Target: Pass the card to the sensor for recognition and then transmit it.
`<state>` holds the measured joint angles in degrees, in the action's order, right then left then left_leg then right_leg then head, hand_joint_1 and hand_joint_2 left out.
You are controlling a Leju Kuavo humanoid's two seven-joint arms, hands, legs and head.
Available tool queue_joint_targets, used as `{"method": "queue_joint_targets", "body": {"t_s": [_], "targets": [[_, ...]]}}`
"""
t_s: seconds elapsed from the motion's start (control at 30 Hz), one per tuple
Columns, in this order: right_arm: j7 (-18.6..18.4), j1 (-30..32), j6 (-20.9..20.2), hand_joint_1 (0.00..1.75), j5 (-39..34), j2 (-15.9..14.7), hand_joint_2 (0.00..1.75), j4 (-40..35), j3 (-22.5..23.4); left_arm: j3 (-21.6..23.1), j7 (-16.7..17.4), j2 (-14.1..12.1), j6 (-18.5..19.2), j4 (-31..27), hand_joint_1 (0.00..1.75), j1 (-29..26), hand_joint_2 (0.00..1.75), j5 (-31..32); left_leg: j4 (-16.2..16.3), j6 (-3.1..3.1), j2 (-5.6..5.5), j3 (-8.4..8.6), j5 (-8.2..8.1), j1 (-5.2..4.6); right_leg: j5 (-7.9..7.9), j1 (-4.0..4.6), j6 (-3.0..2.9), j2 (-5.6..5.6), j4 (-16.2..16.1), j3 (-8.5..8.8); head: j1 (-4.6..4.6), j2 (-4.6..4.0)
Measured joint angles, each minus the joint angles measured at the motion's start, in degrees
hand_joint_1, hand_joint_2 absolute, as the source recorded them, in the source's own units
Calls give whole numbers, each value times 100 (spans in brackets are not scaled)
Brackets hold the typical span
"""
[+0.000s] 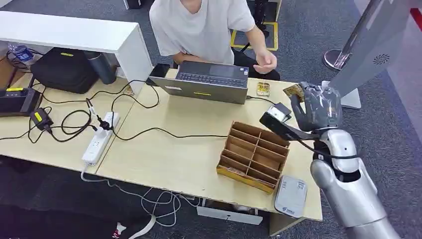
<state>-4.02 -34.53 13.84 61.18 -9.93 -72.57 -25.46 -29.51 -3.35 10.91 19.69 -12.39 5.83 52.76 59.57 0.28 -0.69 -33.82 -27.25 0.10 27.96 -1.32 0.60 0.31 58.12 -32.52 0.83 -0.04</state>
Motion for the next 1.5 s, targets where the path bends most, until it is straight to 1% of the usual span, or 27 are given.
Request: {"method": "queue_joint_targets", "body": {"t_s": [0.07, 0.13, 0.27, 0.4, 0.57, 0.63, 0.77, 0.9, 1.0, 1.07, 1.17, 1.37, 1.5], "targets": [[93, 227, 191, 175, 104, -154, 175, -80, 46, 0, -37, -2, 7, 0, 0, -8, 175, -37, 1, 0, -10, 0, 0, 0, 1, 0, 1, -9, -3, 1, -2, -2], [183, 569, 445, 175, 222, -373, 175, -203, 161, 0, -72, -4, 7, 0, 0, -18, 175, -70, 1, 1, -26, -10, 0, 0, 3, 0, 3, -26, -3, 3, -2, 0], [201, 1116, 762, 175, 636, -725, 175, -408, 376, 0, -96, -20, 4, 0, 0, -28, 175, -79, 3, 3, -24, -13, -2, -2, 2, -2, 3, -24, -4, 1, -2, 0], [201, 1610, 942, 175, 677, -1001, 175, -618, 644, 0, -98, -29, 2, 0, 0, -29, 175, -81, 3, 3, -24, -13, -2, -2, 2, -2, 3, -23, -5, 0, 0, 0], [199, 1883, 983, 175, 680, -1165, 175, -758, 809, 0, -98, -29, 2, 0, 0, -29, 175, -94, 2, 3, -15, -10, -2, -1, 2, -1, 3, -16, -3, -2, 0, 0], [203, 1976, 996, 175, 642, -1191, 175, -835, 877, 0, -98, -29, -2, 0, 0, -29, 175, -114, 2, 3, -16, -9, -1, -1, 2, -1, 3, -17, -3, -2, 0, 0], [361, 2316, 1088, 175, 461, -1208, 175, -1079, 1090, 0, -107, -29, -18, 0, 0, -34, 175, -142, 1, 2, -18, -12, -1, -1, 2, 0, 3, -19, -2, -2, 0, 0], [424, 2571, 1110, 175, 419, -1208, 175, -1257, 1202, 0, -107, -31, -26, 0, 0, -33, 175, -149, 1, 3, -15, -13, -2, -1, 3, -1, 3, -17, -3, -3, 0, 0], [608, 2773, 1152, 175, 371, -1198, 175, -1381, 1239, 0, -114, -29, -28, 0, 0, -35, 175, -179, 0, 3, -20, -13, -2, -1, 4, -1, 3, -21, -3, -2, 0, 0], [721, 2944, 1219, 175, 435, -1158, 175, -1425, 1228, 0, -114, -31, -26, 0, 0, -35, 175, -192, 0, 3, -19, -13, -2, -1, 4, -1, 3, -21, -3, -2, -2, 0], [782, 3197, 1318, 175, 527, -1031, 175, -1427, 1117, 2, -114, -31, -24, 0, 0, -35, 175, -199, -1, 3, -18, -13, -2, -1, 4, 0, 3, -19, -2, -2, 0, 0], [761, 3412, 1460, 175, 594, -852, 175, -1292, 844, 35, -96, -33, -18, 0, 0, -32, 175, -207, -1, 3, -18, -13, -2, -1, 4, 0, 3, -19, -2, -3, -2, 0], [728, 3491, 1508, 175, 581, -776, 175, -1121, 787, 39, -96, -33, -9, 0, 0, -32, 175, -212, -1, 3, -18, -13, -2, -1, 4, -1, 3, -19, -2, -2, 0, 0]]}}
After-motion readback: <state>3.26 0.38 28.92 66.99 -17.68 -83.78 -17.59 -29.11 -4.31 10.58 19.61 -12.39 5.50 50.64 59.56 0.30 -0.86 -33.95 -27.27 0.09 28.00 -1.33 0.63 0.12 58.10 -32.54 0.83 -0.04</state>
